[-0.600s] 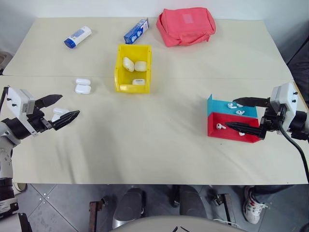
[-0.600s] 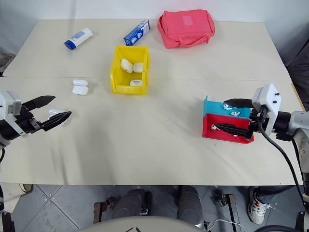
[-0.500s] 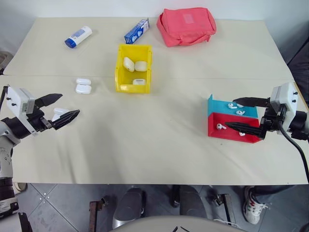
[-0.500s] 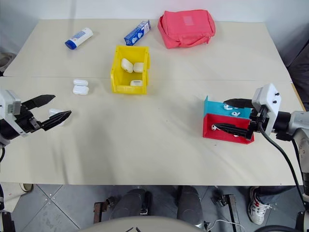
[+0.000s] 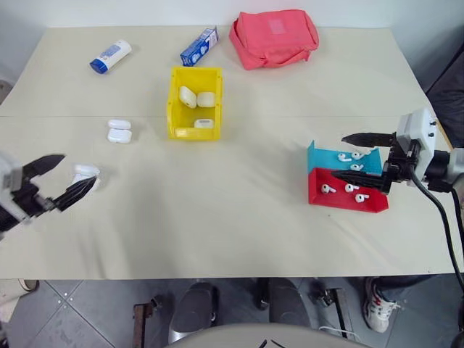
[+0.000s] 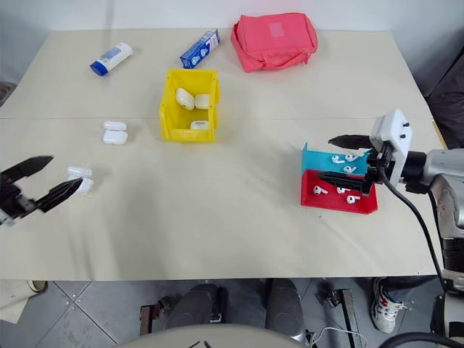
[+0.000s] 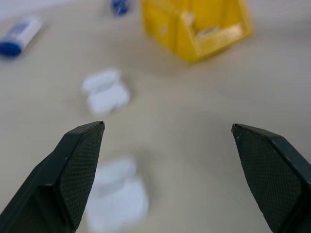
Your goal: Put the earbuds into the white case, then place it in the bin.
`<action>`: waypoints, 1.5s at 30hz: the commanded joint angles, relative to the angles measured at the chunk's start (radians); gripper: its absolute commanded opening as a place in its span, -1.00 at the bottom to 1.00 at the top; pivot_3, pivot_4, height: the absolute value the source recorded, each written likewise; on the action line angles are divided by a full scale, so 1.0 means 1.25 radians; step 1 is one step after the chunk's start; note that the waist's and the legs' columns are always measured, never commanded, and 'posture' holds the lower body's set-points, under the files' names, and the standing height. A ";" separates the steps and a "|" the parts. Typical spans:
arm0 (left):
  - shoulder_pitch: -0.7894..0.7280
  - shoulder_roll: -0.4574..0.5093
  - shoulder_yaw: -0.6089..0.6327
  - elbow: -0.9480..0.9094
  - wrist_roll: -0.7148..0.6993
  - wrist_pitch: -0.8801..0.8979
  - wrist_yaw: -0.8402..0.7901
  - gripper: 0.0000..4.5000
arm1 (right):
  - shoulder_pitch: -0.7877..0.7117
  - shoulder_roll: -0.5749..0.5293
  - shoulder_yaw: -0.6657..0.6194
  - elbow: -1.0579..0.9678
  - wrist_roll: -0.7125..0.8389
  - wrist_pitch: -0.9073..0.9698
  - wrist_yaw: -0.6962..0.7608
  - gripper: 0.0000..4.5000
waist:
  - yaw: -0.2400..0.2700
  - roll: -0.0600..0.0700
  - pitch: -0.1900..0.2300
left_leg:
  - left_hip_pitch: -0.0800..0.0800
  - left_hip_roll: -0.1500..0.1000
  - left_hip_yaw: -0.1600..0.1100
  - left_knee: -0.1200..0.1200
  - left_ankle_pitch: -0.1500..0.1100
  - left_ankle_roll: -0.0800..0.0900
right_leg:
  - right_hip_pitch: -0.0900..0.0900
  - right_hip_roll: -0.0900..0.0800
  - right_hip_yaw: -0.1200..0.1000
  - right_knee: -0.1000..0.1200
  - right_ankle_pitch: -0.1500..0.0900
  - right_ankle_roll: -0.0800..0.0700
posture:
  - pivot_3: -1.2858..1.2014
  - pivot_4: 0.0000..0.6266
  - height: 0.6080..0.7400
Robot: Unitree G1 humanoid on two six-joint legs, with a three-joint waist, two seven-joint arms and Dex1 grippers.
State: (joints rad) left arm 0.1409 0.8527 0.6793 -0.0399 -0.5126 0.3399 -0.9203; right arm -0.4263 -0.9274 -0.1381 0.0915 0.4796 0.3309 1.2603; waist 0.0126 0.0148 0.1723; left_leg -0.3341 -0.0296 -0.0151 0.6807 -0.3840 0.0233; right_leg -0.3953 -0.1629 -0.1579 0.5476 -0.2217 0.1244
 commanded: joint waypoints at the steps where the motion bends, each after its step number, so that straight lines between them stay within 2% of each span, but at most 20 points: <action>1: 0.072 0.022 0.102 -0.061 -0.030 0.056 -0.010 0.99 | -0.032 0.007 -0.001 0.014 -0.003 -0.023 0.020 1.00 | 0.001 0.000 0.000 | 0.000 0.000 0.000 0.000 0.000 0.000 | 0.000 0.000 0.000 0.000 0.000 0.000 | 0.03 -0.52 1.00; 9: 0.205 0.004 0.209 -0.087 -0.016 0.099 -0.013 0.99 | -0.104 0.034 0.044 0.090 -0.067 -0.099 0.034 1.00 | 0.009 0.001 0.001 | 0.000 0.001 0.000 0.000 -0.001 0.000 | -0.001 0.000 0.000 -0.004 0.000 -0.002 | 0.03 -0.52 1.00; 16: 0.222 0.000 0.205 -0.121 -0.002 0.090 -0.004 0.99 | -0.146 0.070 0.056 0.131 -0.080 -0.154 0.052 1.00 | 0.009 0.001 0.002 | -0.001 0.003 0.000 0.000 -0.002 -0.001 | -0.001 0.001 0.000 -0.004 -0.001 -0.003 | 0.03 -0.52 1.00; 19: 0.196 0.009 0.186 -0.153 -0.003 0.123 0.031 0.99 | -0.149 0.080 0.054 0.138 -0.079 -0.198 0.077 1.00 | 0.009 0.001 0.002 | -0.001 0.003 0.000 0.000 -0.002 -0.001 | -0.001 0.006 0.000 -0.003 0.000 -0.003 | 0.03 -0.52 1.00; 23: 0.127 0.059 0.110 -0.191 -0.006 0.243 0.096 0.99 | -0.153 0.086 0.057 0.117 -0.070 -0.212 0.103 1.00 | 0.010 0.002 0.002 | -0.001 0.005 0.000 0.000 -0.001 -0.002 | 0.000 0.009 0.001 -0.003 0.001 -0.004 | 0.03 -0.52 1.00; 27: 0.064 0.129 0.023 -0.204 0.015 0.439 0.183 0.99 | -0.155 0.091 0.061 0.104 -0.074 -0.205 0.092 1.00 | 0.006 0.002 0.002 | 0.000 0.007 0.000 0.000 -0.001 -0.003 | -0.001 0.011 0.002 -0.002 0.001 -0.005 | 0.03 -0.52 1.00; 30: -0.071 0.213 -0.119 -0.147 0.034 0.613 0.249 0.99 | -0.141 0.093 0.058 0.087 -0.073 -0.198 0.082 1.00 | 0.005 0.001 0.002 | 0.001 0.007 0.001 0.000 -0.001 -0.004 | -0.001 0.011 0.002 0.001 0.000 -0.007 | 0.03 -0.52 1.00; 33: -0.193 0.269 -0.223 -0.114 0.008 0.732 0.235 0.99 | -0.117 0.087 0.047 0.066 -0.070 -0.190 0.073 1.00 | 0.005 0.000 0.002 | 0.001 0.007 0.001 0.000 0.001 -0.003 | -0.002 0.012 0.001 0.003 -0.001 -0.008 | 0.03 -0.52 1.00; 38: -0.359 0.303 -0.355 -0.031 0.028 0.817 0.237 0.99 | -0.078 0.080 0.034 0.035 -0.066 -0.180 0.057 1.00 | 0.005 0.000 0.001 | 0.001 0.007 0.001 0.000 0.001 -0.004 | -0.002 0.012 0.001 0.003 -0.001 -0.008 | 0.03 -0.52 1.00; 45: -0.521 0.297 -0.527 0.107 0.088 0.815 0.231 0.99 | -0.044 0.077 0.021 0.007 -0.062 -0.171 0.038 1.00 | 0.001 -0.001 0.001 | 0.001 0.007 0.001 -0.001 0.002 -0.007 | -0.002 0.012 0.001 0.003 -0.001 -0.008 | 0.03 -0.52 1.00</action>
State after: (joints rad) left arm -0.4783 1.2145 0.0437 0.0586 -0.4396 1.3640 -0.6297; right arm -0.4858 -0.8146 -0.0789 0.1371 0.3828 0.1156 1.3169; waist 0.0137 0.0141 0.1741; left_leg -0.3326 -0.0205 -0.0141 0.6796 -0.3813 0.0149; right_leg -0.3982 -0.1476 -0.1567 0.5520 -0.2227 0.1142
